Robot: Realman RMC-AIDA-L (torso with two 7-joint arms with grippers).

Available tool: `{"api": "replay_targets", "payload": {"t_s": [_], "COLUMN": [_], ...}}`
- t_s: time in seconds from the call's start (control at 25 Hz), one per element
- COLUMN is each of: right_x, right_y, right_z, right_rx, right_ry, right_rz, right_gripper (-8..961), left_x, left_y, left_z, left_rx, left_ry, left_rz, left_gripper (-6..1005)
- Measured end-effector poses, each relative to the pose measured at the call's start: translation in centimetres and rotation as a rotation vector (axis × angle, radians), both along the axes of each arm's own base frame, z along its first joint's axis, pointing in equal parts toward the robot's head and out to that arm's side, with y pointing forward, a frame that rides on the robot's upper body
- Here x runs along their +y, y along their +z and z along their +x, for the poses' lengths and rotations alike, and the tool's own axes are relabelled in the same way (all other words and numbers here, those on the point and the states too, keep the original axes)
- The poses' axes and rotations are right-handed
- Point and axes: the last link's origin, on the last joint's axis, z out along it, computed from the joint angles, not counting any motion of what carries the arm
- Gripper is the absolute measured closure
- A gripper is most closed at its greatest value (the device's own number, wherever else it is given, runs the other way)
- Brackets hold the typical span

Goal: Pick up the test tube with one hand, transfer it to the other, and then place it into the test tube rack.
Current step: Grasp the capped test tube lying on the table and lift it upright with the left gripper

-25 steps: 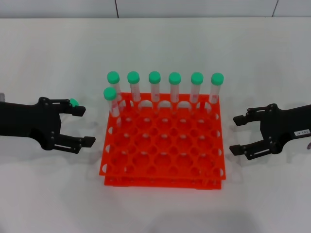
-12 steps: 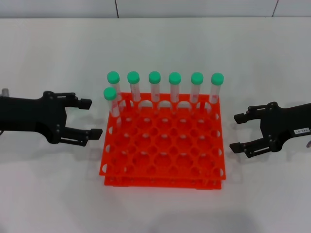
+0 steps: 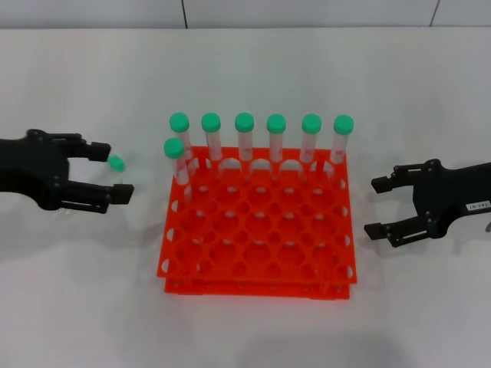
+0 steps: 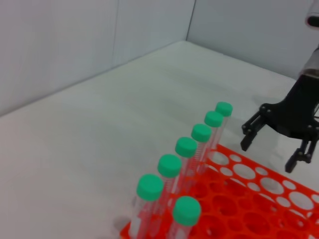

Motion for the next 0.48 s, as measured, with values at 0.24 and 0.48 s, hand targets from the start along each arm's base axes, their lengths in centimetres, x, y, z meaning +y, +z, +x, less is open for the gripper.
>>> {"api": "replay_targets", "payload": {"t_s": [0.24, 0.48], "right_x": [0.0, 0.0], "right_y": [0.1, 0.1], "right_z": [0.0, 0.0], "right_rx": [-0.006, -0.009], "right_ry": [0.023, 0.038], "right_rz": [0.011, 0.017], "right_gripper": [114, 115], "left_x": [-0.2, 1.2], "left_y": [2.5, 3.6], "left_z": [1.0, 1.3], "left_rx": [0.086, 0.205], "left_ry": [0.134, 0.301], "left_rz": [-0.039, -0.031], "left_gripper": [125, 125]}}
